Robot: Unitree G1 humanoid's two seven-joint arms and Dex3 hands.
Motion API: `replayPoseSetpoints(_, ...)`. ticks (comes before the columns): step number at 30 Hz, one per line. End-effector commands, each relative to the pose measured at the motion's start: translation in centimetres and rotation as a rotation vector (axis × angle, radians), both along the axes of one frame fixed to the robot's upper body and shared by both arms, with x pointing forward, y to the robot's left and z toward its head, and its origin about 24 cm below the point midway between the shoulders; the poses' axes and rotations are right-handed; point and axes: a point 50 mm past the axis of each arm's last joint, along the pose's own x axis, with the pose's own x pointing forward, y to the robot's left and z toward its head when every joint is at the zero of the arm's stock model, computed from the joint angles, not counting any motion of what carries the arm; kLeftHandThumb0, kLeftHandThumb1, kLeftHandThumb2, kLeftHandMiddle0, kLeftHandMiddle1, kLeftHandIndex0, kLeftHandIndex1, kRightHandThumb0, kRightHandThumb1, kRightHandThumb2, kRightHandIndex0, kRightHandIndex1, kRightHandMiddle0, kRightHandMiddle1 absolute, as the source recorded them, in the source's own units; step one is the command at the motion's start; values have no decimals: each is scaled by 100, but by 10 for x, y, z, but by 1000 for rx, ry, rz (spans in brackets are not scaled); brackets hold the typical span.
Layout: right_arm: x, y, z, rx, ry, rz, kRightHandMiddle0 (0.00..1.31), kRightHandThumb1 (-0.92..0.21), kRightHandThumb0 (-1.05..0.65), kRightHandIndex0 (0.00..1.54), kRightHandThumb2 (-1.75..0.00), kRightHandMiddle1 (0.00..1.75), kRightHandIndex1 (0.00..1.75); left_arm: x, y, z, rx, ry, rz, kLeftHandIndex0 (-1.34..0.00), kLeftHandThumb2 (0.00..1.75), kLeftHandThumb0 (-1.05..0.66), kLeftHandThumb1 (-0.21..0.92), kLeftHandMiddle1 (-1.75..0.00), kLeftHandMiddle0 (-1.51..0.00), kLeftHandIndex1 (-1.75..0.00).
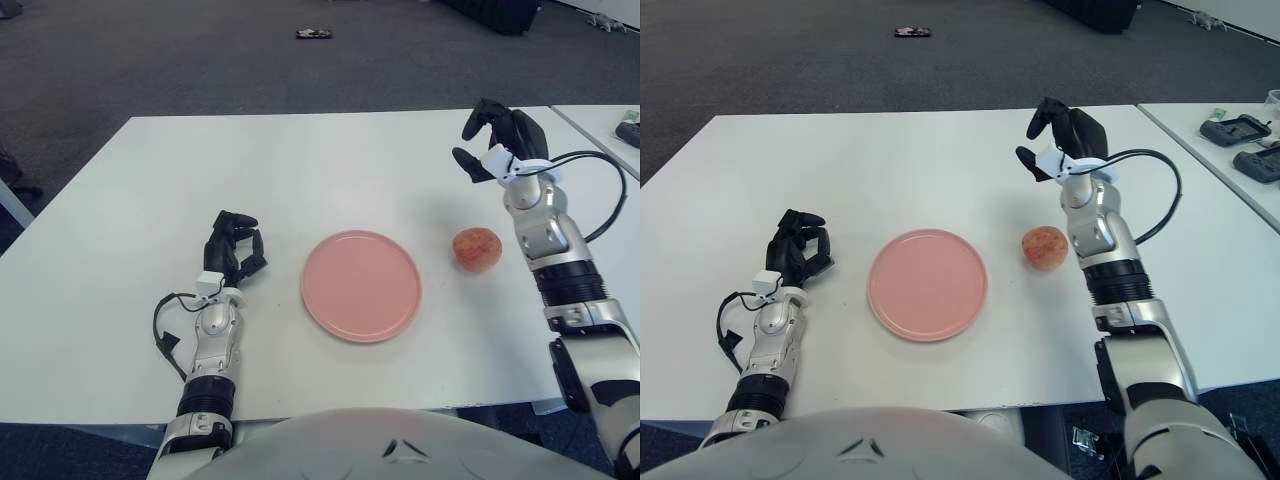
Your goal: Put the apple into the plate.
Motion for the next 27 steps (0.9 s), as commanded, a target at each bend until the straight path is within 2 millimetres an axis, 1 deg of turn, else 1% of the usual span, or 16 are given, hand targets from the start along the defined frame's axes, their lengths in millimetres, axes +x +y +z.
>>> replayPoseSetpoints(1, -13, -6, 3, -132, 116, -24, 2, -39, -53, 6, -102, 69, 85, -14, 1, -19, -3, 90, 12, -46, 109, -42, 50, -175, -82, -175)
replayPoseSetpoints(2, -16, -6, 4, -152, 134, -31, 2, -39, -60, 4, -101, 48, 63, -14, 1, -19, -1, 90, 13, -46, 109, -42, 50, -175, -82, -175)
replayPoseSetpoints(3, -18, -5, 5, -160, 144, -36, 1, -39, -63, 3, -101, 40, 55, -14, 1, -19, 0, 91, 13, -46, 109, -42, 51, -175, -82, -175)
replayPoseSetpoints(4, -23, -4, 6, -190, 160, -46, 1, -38, -66, 2, -99, 26, 35, -14, 1, -19, 5, 94, 13, -46, 109, -42, 51, -175, -82, -175)
replayPoseSetpoints(7, -31, -2, 8, -243, 190, -77, 0, -41, -76, 1, -95, 9, 11, -14, 1, -20, 11, 100, 13, -46, 109, -42, 51, -175, -82, -175)
replayPoseSetpoints(9, -34, -3, 8, -274, 211, -111, 0, -42, -80, 0, -92, 4, 6, -13, 1, -20, 9, 103, 10, -46, 109, -42, 51, -175, -81, -175)
replayPoseSetpoints(12, -39, -3, 6, -306, 238, -150, 0, -45, -88, 0, -83, 1, 2, -13, 0, -20, 7, 105, 7, -46, 109, -42, 51, -175, -82, -175)
replayPoseSetpoints(14, -45, -3, 4, -317, 249, -170, 0, -48, -92, 0, -77, 0, 1, -12, 0, -20, 9, 104, 8, -46, 109, -42, 51, -175, -82, -175)
replayPoseSetpoints(17, -59, -4, 2, -318, 259, -202, 0, -50, -96, 0, -73, 0, 0, -11, 0, -20, 13, 107, 6, -46, 109, -42, 51, -175, -82, -175)
replayPoseSetpoints(21, -67, -4, 2, -299, 269, -225, 0, -50, -97, 0, -70, 0, 0, -11, 0, -20, 5, 104, -1, -46, 109, -42, 51, -175, -82, -175)
replayPoseSetpoints(27, -76, 0, 2, -270, 273, -239, 0, -47, -91, 0, -68, 0, 0, -10, 0, -20, -15, 95, -10, -46, 109, -42, 51, -175, -83, -175)
